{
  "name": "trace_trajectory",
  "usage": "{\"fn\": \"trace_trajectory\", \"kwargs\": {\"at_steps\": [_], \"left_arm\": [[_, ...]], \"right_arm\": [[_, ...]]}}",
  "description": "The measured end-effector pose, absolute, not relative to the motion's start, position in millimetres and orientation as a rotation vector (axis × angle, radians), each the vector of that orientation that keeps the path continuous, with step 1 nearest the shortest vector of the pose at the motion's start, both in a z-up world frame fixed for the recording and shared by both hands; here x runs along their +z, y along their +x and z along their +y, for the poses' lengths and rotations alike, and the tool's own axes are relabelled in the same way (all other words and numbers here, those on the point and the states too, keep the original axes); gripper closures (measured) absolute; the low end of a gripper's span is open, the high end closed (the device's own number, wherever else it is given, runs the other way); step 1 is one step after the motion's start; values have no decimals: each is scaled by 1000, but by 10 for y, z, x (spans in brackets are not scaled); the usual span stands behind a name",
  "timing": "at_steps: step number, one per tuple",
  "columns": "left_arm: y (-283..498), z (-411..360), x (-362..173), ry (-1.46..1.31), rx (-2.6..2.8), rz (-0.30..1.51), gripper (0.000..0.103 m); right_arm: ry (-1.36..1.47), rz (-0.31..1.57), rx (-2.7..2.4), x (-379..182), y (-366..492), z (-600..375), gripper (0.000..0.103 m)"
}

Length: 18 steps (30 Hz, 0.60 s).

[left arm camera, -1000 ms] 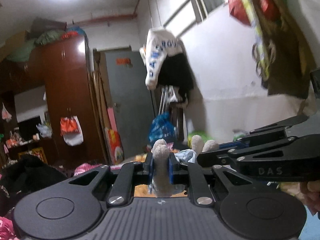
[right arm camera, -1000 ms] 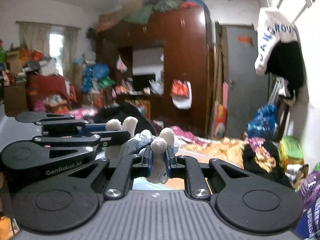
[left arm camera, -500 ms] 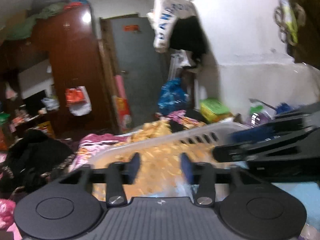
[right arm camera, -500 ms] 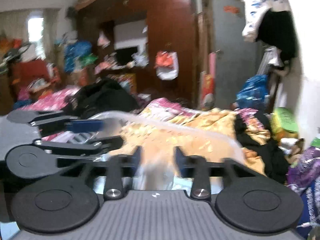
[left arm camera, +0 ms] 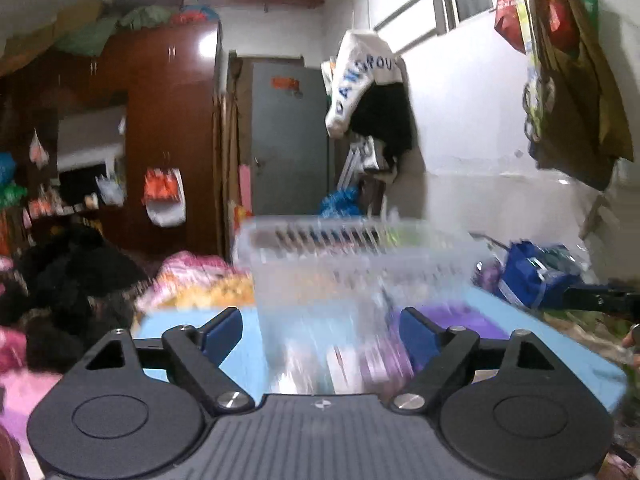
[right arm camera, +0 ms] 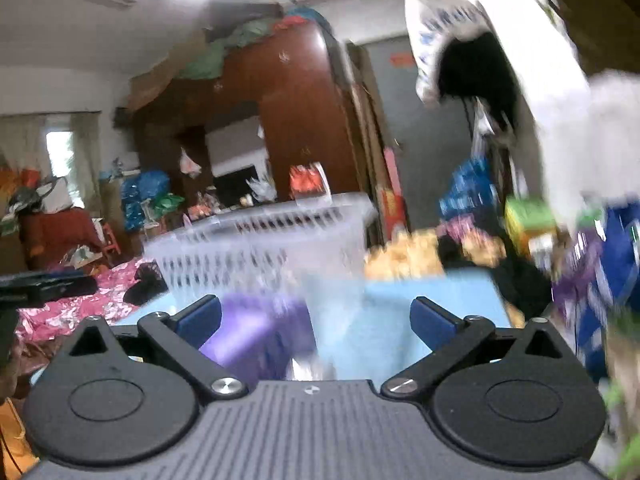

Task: Organize objects
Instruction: 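Grasp the small purple box with left gripper while right grasps the clear packet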

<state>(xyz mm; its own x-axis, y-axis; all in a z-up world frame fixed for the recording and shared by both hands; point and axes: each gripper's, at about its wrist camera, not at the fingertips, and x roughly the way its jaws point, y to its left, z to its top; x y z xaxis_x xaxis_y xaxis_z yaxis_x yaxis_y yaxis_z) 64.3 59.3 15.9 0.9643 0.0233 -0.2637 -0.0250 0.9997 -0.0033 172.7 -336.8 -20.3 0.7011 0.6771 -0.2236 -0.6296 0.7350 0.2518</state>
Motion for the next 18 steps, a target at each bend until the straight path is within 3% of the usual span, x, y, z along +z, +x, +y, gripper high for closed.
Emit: {"fn": "trace_trajectory", "kwargs": {"at_steps": [3, 5, 7, 9, 15, 17, 18], "left_arm": [[824, 568, 94, 17, 12, 317, 15], [955, 540, 48, 42, 22, 338, 15], [1084, 523, 6, 38, 1, 365, 15], [1154, 552, -63, 19, -14, 398, 21], [1253, 496, -160, 3, -58, 431, 23], [1295, 444, -184, 17, -68, 443, 23], [1321, 410, -201, 28, -67, 453, 23]], "right_arm": [[64, 355, 725, -258, 1768, -3173, 0], [10, 370, 717, -261, 1814, -3055, 6], [19, 413, 751, -273, 1908, -3018, 26], [28, 451, 778, -298, 1941, -2996, 32], [4, 477, 781, -438, 2017, -2954, 35], [1, 501, 780, -509, 2034, -2948, 44], [7, 514, 785, -534, 2052, -2976, 53]]}}
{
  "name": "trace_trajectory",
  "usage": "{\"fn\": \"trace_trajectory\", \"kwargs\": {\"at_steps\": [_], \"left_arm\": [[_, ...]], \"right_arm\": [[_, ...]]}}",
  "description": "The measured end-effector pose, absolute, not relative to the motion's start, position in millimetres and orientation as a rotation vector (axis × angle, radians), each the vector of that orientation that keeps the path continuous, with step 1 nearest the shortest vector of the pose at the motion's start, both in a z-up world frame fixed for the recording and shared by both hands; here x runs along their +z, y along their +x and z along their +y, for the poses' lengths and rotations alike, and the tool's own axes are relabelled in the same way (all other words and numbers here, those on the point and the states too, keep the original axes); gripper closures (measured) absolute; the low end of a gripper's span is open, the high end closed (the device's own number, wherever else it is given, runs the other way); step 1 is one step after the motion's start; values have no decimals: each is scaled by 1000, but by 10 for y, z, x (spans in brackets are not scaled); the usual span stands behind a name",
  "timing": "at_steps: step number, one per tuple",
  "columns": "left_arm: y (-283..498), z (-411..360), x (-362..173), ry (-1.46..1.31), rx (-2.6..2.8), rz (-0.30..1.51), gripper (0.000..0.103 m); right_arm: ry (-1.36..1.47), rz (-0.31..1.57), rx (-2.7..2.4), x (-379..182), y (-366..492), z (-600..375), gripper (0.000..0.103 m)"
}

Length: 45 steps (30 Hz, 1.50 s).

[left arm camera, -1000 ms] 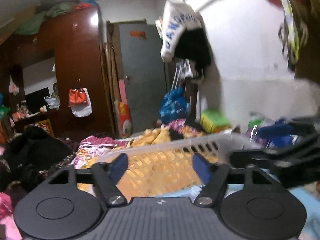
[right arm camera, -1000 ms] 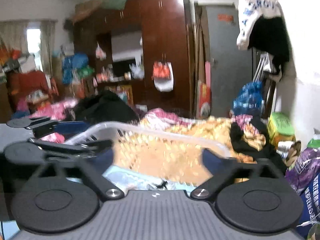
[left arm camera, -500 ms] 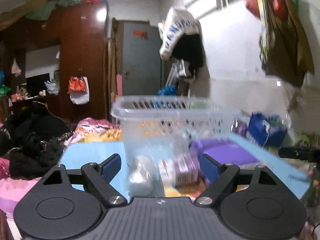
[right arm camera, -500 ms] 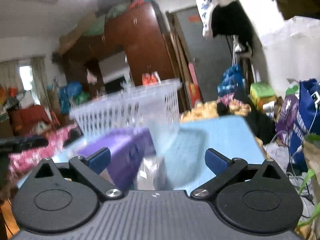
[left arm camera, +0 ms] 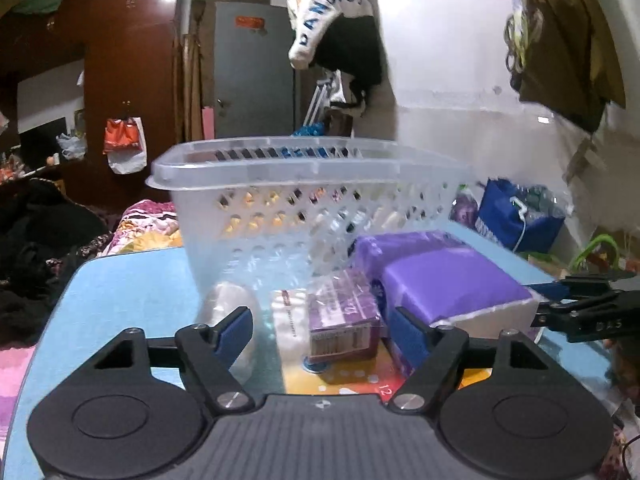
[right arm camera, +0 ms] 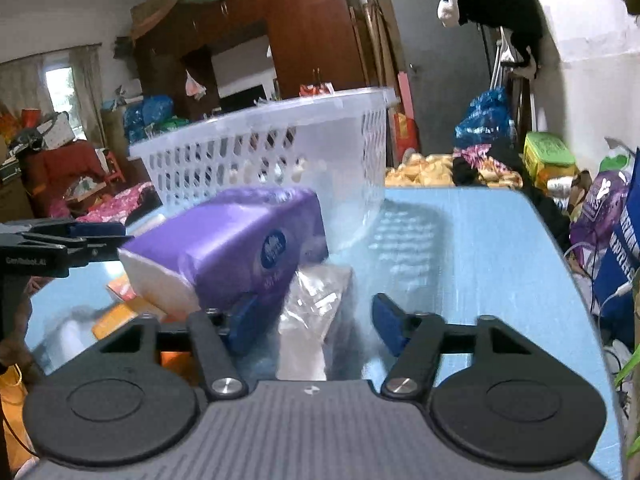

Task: Organize objects
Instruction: 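Grasp the small purple box with left gripper while right grasps the clear packet, then carry the purple box with left while right carries the packet, both dropping into basket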

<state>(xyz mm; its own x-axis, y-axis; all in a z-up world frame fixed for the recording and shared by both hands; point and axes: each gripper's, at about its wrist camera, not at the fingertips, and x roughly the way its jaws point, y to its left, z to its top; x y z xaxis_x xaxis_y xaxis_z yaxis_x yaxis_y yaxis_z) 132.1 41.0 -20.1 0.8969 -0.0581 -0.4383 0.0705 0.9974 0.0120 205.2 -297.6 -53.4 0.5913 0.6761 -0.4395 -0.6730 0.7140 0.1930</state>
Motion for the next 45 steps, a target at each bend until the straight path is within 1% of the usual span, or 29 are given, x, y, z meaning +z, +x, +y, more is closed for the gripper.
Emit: {"fn": "trace_trajectory", "kwargs": {"at_steps": [1, 4, 5, 8, 20, 25, 30, 34, 37, 42, 45], "left_arm": [[1348, 369, -225, 37, -63, 460, 24], [1413, 323, -264, 31, -54, 481, 31], [1425, 329, -272, 19, -57, 484, 37], [1441, 337, -298, -8, -66, 486, 58], [1052, 444, -160, -26, -55, 303, 59], [885, 495, 79, -41, -49, 218, 59], [987, 474, 434, -24, -46, 185, 59], [1369, 475, 766, -16, -22, 209, 59], [1782, 521, 897, -27, 1, 284, 59], [2396, 598, 813, -44, 38, 450, 59], [2522, 592, 719, -15, 66, 479, 59]], "right_arm": [[17, 514, 790, -531, 2057, -2992, 58], [16, 502, 786, -524, 2046, -3027, 60], [19, 500, 784, -524, 2042, -3031, 62], [18, 480, 778, -515, 2024, -3041, 63], [76, 365, 778, -387, 1936, -3169, 66], [57, 259, 803, 16, 1821, -3199, 66], [-36, 186, 837, 523, 1900, -2865, 66], [-98, 189, 820, 848, 2190, -2421, 66], [-97, 276, 802, 923, 2547, -2134, 66], [-136, 429, 701, 766, 3074, -1840, 66], [-138, 467, 674, 667, 3189, -1820, 66]]}}
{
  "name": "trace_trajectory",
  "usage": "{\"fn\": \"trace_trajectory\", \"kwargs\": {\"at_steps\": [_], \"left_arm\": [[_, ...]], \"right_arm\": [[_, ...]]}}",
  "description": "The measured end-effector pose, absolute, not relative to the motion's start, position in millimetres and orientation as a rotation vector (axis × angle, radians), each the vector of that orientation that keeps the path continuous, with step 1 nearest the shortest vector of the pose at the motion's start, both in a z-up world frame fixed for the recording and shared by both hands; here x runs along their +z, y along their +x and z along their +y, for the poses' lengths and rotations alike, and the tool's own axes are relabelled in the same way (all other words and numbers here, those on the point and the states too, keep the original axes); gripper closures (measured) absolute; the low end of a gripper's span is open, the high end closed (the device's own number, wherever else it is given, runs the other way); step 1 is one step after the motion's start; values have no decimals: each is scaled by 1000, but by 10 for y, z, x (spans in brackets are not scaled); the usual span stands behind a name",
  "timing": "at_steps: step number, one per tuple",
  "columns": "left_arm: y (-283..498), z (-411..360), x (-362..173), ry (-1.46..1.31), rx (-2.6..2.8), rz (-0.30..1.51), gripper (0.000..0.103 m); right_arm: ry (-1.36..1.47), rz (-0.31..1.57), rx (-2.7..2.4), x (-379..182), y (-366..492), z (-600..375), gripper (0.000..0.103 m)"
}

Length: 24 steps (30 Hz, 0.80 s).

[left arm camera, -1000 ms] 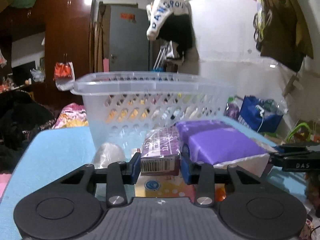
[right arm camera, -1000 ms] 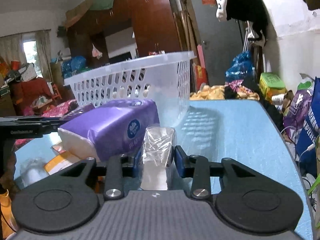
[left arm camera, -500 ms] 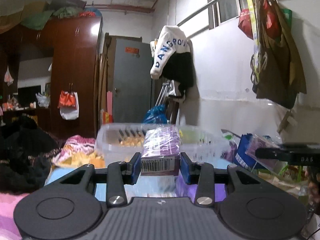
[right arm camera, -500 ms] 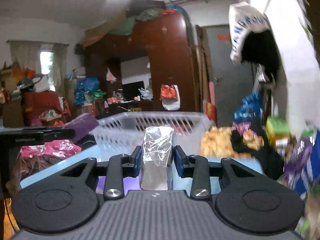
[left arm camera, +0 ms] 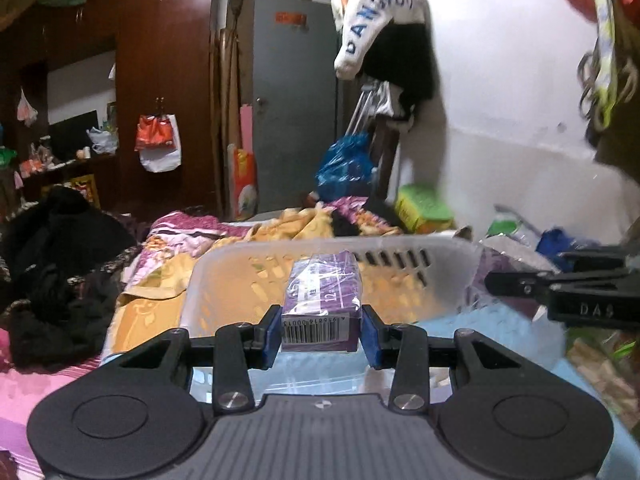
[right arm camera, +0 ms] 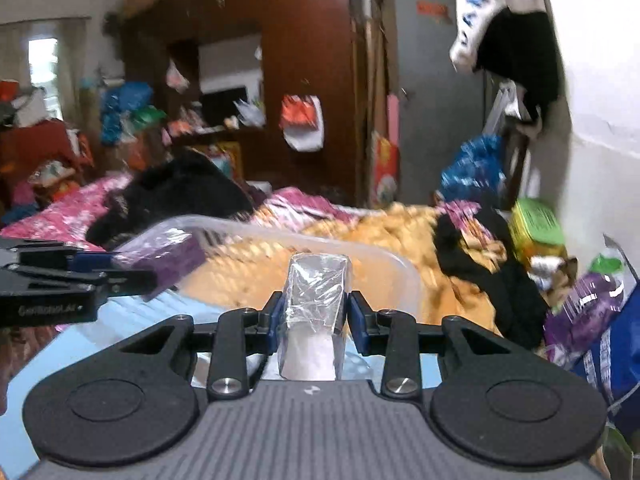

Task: Organize objects
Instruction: 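Carry the purple box with left while right carries the packet, both dropping into basket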

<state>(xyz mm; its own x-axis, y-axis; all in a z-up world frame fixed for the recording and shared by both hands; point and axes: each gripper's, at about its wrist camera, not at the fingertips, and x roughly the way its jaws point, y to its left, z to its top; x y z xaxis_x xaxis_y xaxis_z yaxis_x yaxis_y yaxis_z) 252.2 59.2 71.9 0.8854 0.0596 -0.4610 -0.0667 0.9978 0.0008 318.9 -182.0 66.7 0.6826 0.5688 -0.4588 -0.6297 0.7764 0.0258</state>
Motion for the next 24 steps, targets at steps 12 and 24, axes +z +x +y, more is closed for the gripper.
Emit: {"fn": "trace_trajectory", "kwargs": {"at_steps": [12, 24], "left_arm": [[2474, 527, 636, 33, 99, 435, 13], [1069, 595, 203, -15, 116, 339, 13]], "right_arm": [[-104, 383, 627, 680, 2945, -1988, 2], [182, 386, 710, -318, 1358, -3090, 0]]}}
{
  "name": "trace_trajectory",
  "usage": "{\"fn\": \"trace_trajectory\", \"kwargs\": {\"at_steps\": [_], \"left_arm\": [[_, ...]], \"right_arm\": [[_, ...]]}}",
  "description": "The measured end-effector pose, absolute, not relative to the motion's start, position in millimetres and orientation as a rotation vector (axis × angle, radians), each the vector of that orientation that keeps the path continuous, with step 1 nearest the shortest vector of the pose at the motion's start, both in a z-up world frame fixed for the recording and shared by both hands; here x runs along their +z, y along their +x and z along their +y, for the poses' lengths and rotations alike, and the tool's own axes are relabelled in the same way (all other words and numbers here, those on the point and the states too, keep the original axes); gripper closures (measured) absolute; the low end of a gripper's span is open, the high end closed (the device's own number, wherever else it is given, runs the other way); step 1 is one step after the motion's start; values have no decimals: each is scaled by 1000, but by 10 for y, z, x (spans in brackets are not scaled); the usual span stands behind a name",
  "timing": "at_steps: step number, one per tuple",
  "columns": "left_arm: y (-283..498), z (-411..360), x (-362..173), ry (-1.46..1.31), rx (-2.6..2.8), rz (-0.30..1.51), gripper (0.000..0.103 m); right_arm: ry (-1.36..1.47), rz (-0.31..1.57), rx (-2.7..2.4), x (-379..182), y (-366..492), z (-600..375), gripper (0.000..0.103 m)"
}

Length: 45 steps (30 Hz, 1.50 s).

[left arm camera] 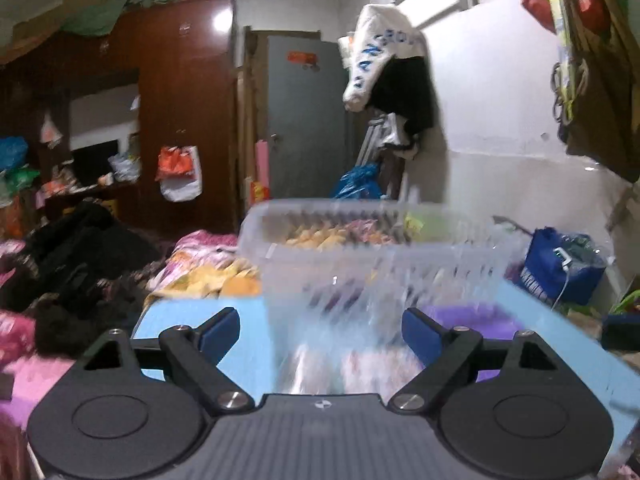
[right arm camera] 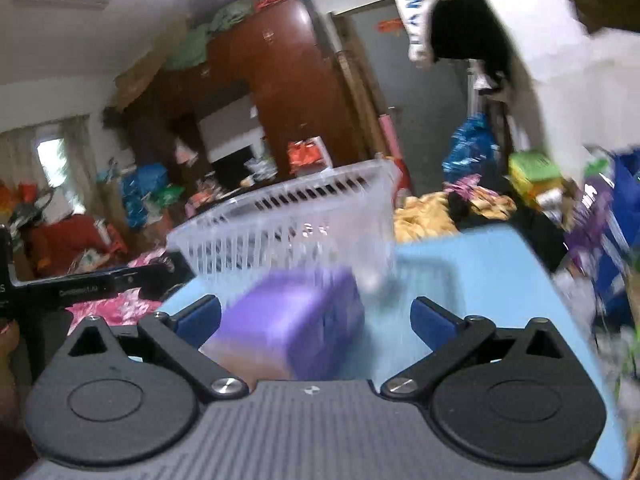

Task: Organize objects
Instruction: 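Carry the purple box with left while right carries the packet, both dropping into basket, then grasp the white wrapped roll with left gripper while right grasps the orange bottle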

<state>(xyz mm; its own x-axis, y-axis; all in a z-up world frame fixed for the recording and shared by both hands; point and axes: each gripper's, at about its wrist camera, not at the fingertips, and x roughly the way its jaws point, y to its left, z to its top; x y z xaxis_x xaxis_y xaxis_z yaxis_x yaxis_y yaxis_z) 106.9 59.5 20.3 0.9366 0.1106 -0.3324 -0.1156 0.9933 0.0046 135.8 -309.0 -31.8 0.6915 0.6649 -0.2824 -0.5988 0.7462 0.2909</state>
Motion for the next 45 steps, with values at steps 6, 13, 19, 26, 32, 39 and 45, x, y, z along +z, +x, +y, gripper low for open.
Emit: {"fn": "trace_trajectory", "kwargs": {"at_steps": [6, 13, 19, 26, 32, 39, 45], "left_arm": [[1162, 728, -7, -8, 173, 417, 13], [1321, 743, -106, 20, 202, 474, 14], [1392, 744, -169, 15, 210, 524, 28], [1455, 795, -223, -10, 216, 540, 33], [1517, 756, -275, 13, 204, 566, 34], [1489, 763, -277, 3, 195, 555, 54], [1362, 844, -252, -60, 153, 473, 55]], "right_arm": [[71, 388, 775, -469, 1051, -2639, 0], [30, 444, 726, -580, 1090, -2380, 4], [-21, 433, 688, -617, 985, -2316, 13], [-27, 425, 684, -620, 994, -2305, 13], [-37, 416, 685, -621, 982, -2286, 13], [-32, 403, 703, -622, 963, -2303, 13], [-2, 348, 755, -526, 874, -2414, 13]]}}
